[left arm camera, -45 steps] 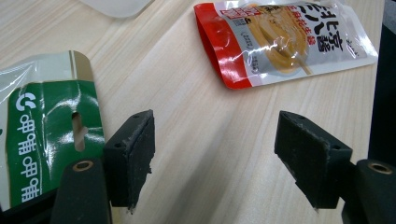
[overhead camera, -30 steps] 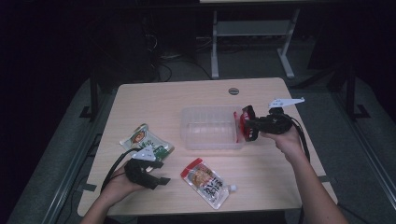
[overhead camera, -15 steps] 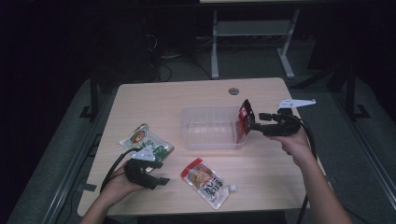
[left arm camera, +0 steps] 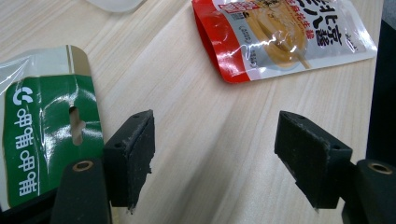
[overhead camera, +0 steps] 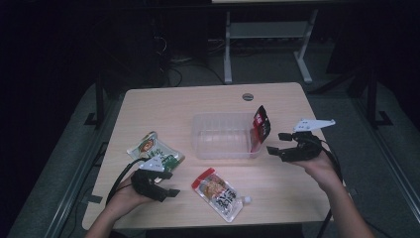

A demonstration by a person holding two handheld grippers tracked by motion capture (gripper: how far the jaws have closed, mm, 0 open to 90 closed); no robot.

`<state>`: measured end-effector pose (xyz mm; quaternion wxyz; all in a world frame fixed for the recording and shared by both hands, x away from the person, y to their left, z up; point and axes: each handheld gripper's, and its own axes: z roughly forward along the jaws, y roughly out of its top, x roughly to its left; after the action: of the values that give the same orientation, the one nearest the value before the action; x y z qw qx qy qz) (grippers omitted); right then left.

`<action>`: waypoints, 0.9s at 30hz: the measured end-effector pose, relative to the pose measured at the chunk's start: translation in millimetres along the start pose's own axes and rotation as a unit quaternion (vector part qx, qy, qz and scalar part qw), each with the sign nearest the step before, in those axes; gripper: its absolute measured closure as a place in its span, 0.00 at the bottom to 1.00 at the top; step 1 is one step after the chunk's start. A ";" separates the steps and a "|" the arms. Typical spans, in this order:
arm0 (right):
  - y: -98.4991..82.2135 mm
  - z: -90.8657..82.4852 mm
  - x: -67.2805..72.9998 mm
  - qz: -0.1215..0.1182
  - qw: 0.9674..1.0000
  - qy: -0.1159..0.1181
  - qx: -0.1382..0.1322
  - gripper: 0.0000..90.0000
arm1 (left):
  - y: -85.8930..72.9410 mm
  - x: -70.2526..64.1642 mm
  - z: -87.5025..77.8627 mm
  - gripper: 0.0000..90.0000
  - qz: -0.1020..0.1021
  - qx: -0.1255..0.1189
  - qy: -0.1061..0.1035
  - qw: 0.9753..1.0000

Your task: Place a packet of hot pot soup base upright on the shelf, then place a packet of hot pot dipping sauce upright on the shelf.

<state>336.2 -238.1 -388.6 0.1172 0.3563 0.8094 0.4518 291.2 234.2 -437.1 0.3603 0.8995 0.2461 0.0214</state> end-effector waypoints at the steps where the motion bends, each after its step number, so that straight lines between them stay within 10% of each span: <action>1: -3.4 0.1 1.9 -0.004 1.000 -0.001 0.004 0.28 | 0.0 0.0 0.1 0.32 0.000 -0.001 -0.001 1.000; 19: -46.5 6.4 35.9 -0.020 0.997 0.026 0.063 0.25 | 2.5 -5.3 2.1 0.33 0.007 0.002 -0.001 1.000; 27: -51.5 13.6 34.4 -0.033 0.996 0.029 0.076 0.23 | 9.6 -10.5 8.0 0.56 0.013 0.002 -0.034 0.999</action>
<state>294.1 -223.3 -433.7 0.0814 0.3243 0.8556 0.3952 287.8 218.3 -435.2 0.3662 0.9036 0.2223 -0.0048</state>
